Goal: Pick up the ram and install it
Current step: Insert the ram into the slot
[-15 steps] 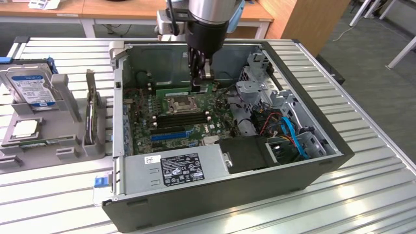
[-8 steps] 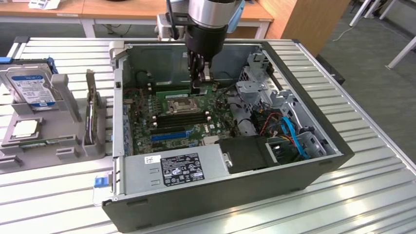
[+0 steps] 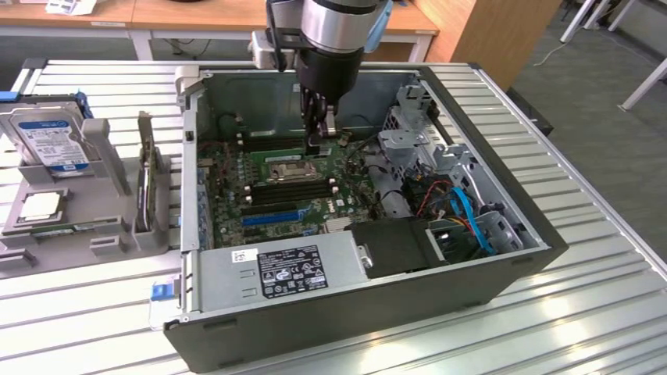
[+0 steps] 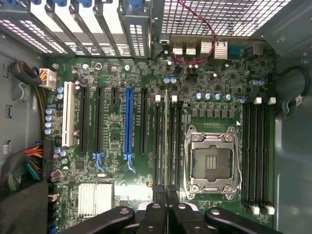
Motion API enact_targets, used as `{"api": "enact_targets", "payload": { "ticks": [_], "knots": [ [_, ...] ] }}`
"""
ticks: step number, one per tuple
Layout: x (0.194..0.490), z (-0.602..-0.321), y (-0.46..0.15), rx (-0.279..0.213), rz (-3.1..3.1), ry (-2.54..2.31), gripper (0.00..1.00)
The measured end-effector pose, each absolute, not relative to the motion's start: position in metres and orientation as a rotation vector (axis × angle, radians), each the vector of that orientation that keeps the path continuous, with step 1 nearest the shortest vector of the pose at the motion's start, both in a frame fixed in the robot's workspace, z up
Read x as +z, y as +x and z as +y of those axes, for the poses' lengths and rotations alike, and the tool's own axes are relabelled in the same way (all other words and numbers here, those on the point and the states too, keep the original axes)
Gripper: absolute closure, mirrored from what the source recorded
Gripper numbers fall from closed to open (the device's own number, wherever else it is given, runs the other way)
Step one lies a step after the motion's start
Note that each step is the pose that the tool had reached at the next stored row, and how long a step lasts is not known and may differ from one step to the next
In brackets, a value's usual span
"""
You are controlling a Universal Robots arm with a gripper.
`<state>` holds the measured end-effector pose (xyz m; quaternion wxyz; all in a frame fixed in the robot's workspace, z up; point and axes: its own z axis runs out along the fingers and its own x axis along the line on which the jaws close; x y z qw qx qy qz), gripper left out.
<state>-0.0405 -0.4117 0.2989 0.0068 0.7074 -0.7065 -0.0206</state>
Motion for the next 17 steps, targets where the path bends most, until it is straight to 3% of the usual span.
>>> {"api": "enact_targets", "payload": {
  "ticks": [17],
  "knots": [
    [0.282,-0.412,-0.041,-0.065,-2.21,2.213,0.88]
  ]
}}
